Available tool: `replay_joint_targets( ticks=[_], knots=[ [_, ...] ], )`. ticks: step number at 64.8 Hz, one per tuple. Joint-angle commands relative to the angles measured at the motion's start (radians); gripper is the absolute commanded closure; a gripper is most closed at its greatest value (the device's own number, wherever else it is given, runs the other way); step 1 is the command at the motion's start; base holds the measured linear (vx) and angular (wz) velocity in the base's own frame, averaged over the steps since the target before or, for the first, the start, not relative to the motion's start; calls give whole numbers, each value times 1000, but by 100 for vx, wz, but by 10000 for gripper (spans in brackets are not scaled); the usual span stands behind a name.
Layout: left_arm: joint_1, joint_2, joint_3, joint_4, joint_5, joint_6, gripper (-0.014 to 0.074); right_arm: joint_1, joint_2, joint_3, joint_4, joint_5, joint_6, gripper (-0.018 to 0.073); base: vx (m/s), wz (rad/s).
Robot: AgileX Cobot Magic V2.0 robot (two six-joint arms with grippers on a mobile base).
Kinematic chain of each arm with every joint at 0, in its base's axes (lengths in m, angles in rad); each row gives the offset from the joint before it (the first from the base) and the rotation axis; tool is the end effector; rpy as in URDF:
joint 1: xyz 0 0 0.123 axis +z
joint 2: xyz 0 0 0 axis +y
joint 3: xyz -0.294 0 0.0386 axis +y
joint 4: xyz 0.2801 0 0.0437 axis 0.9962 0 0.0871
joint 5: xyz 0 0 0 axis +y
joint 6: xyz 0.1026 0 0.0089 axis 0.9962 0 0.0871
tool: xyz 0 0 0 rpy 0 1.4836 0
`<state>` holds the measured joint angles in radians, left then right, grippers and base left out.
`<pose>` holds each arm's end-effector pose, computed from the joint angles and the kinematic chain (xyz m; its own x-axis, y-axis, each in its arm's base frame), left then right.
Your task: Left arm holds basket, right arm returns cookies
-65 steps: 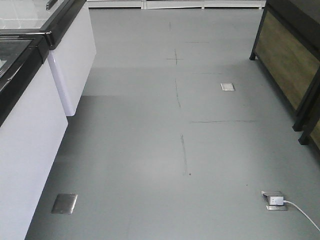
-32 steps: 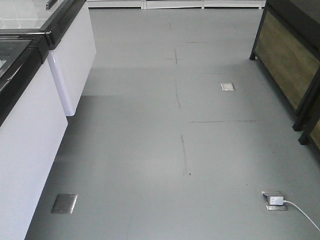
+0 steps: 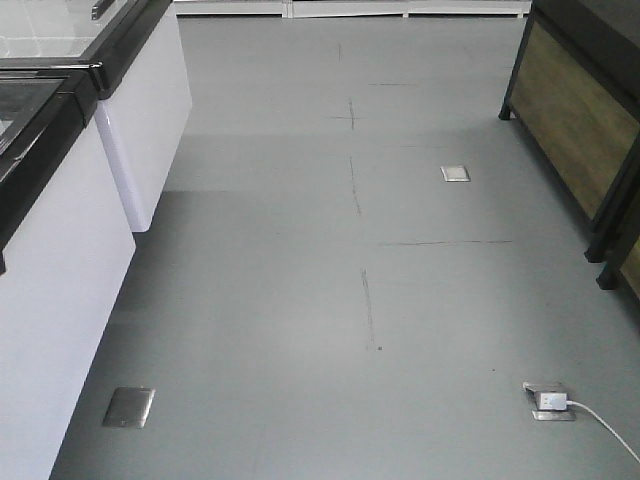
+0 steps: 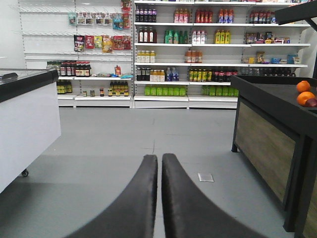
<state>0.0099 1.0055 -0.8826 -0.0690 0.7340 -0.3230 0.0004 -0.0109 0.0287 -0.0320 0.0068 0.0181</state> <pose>0.2324 -0.0025 0.3294 -0.6554 -0.3717 -0.6574 -0.2324 0.9275 -0.2927 0.0892 0.0000 0.2035 0.0626 -0.0139 -0.9979 0.0007 0.9999 -0.0139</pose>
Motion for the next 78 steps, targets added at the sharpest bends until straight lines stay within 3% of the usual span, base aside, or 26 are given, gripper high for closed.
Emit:
replay_joint_targets(
  ticks=[1, 11, 20, 32, 39, 57, 65, 78],
  knots=[
    [24, 67, -151, -88, 23, -13, 84, 0, -13, 17, -6, -76, -3, 570, 0, 0],
    [139, 139, -331, -190, 133, 5, 84, 0, -13, 17, -6, -76, -3, 570, 0, 0],
    [299, 146, -435, -286, 175, 52, 84, 0, -13, 17, -6, -76, -3, 570, 0, 0],
    [528, 147, -497, -550, 177, 104, 120, 0, -13, 17, -6, -76, -3, 570, 0, 0],
    [637, 157, -497, -639, 188, 128, 135, 0, -13, 17, -6, -76, -3, 570, 0, 0],
    [910, 208, -497, -692, 234, 176, 135, 0, -13, 17, -6, -76, -3, 570, 0, 0],
    [980, 248, -497, -776, 210, 214, 135, 0, -13, 17, -6, -76, -3, 570, 0, 0],
    [1025, 338, -497, -969, 190, 340, 135, 0, -13, 17, -6, -76, -3, 570, 0, 0]
  ],
)
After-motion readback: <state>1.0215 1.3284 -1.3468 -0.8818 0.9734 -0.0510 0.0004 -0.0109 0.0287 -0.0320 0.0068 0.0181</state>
